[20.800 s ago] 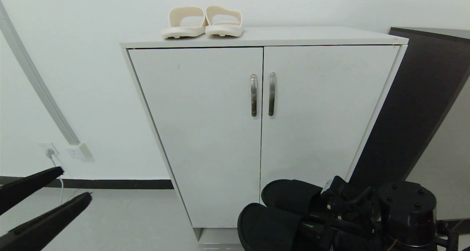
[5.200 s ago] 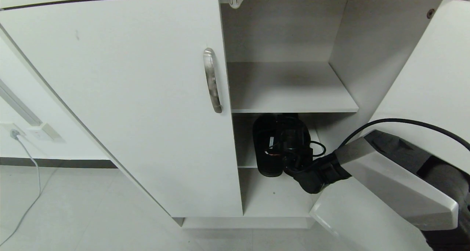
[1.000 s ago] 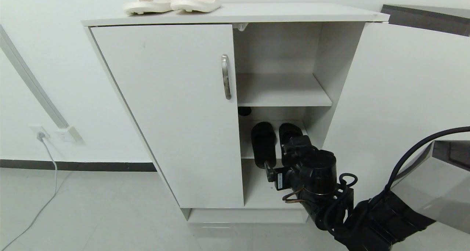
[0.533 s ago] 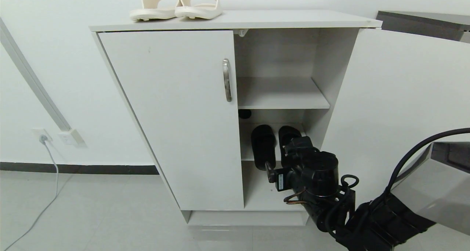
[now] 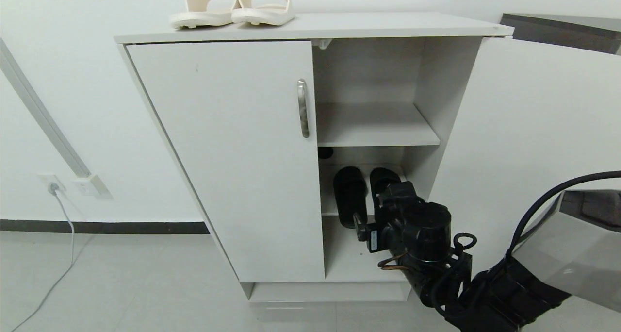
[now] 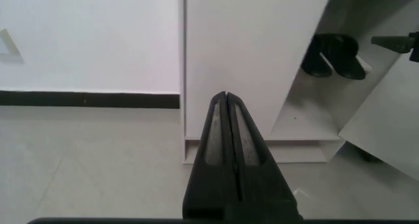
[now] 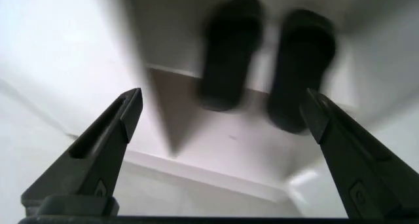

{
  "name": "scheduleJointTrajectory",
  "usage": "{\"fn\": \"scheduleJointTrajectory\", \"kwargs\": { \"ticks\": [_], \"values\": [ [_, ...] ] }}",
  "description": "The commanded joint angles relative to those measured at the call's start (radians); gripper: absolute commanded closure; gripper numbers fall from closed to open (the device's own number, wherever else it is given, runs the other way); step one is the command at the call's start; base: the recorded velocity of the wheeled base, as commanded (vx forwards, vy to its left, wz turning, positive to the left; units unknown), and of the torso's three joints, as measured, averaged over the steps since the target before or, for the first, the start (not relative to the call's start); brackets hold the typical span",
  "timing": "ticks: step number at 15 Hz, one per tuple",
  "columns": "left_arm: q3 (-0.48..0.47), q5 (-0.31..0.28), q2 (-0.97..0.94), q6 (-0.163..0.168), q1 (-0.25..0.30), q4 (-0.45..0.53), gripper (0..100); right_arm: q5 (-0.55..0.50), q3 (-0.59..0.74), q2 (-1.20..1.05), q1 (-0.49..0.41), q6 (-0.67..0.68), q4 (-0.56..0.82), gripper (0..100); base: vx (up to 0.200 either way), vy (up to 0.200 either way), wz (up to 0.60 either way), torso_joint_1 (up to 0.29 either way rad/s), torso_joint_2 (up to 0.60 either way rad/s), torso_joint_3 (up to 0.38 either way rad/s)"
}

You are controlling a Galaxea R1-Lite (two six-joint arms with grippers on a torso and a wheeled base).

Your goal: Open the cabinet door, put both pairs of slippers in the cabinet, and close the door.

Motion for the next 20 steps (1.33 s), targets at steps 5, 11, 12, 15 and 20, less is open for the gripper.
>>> {"fn": "scheduleJointTrajectory", "kwargs": {
  "ticks": [5,11,12,15,20],
  "values": [
    [0.0,0.0,0.0,0.0,0.0,0.001,100,0.001,0.008,0.007,0.003,0.0,-0.002,0,0.0,0.2,0.0,0.004,0.0,0.004],
    [0.0,0.0,0.001,0.0,0.0,-0.001,100,0.001,0.008,0.007,0.003,0.0,-0.002,0,0.0,0.2,0.0,0.001,0.0,0.003],
    [0.0,0.0,0.0,0.0,0.0,0.001,100,0.001,0.008,0.007,0.003,0.0,-0.002,0,0.0,0.2,0.0,-0.002,0.0,-0.002],
    [0.0,0.0,0.001,-0.002,0.0,-0.001,100,0.001,0.011,0.008,0.003,0.0,-0.002,0,0.0,0.2,0.0,0.001,0.0,0.002],
    [0.0,0.002,0.001,-0.008,0.0,-0.001,100,0.001,0.018,0.008,0.003,0.0,-0.002,0,0.0,0.0,0.0,0.0,0.0,0.0]
  ]
}}
